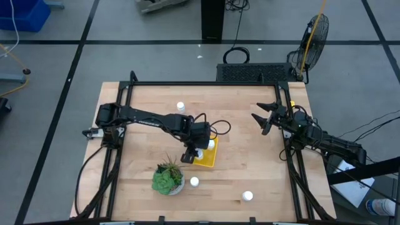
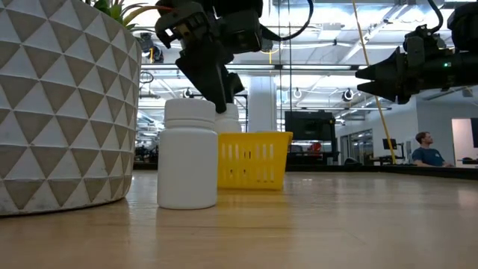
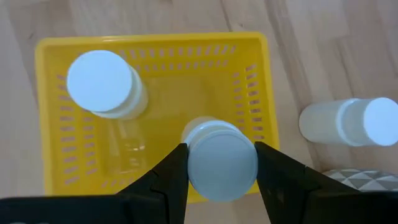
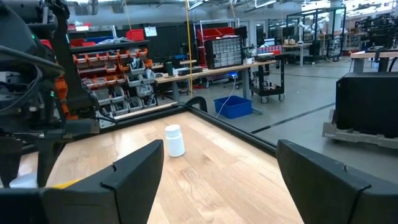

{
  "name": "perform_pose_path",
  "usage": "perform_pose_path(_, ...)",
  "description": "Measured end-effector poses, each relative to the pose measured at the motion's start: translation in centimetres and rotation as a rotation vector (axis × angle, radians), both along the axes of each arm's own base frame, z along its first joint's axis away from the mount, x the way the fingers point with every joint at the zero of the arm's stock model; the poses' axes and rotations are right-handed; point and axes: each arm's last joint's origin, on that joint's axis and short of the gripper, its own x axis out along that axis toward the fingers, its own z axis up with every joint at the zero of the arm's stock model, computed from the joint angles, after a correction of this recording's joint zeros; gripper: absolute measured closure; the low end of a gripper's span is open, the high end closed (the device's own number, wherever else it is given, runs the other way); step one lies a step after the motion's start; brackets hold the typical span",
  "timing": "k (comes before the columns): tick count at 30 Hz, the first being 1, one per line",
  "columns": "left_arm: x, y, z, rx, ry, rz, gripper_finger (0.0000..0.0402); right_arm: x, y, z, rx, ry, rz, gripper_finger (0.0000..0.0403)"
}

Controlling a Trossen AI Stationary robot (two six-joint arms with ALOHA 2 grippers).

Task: Pick and place pill bottles into a basket
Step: Put the white pill bottle into the yellow bin

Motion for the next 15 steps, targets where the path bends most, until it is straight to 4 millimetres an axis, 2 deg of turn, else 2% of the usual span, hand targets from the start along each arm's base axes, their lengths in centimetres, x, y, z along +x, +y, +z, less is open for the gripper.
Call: perform_pose_path(15,0.3,0.0,-1.5,-0.001,0.058,0.001,0.0240,0.0,0.0,0.0,0.001,0.002,-0.001,0.0101)
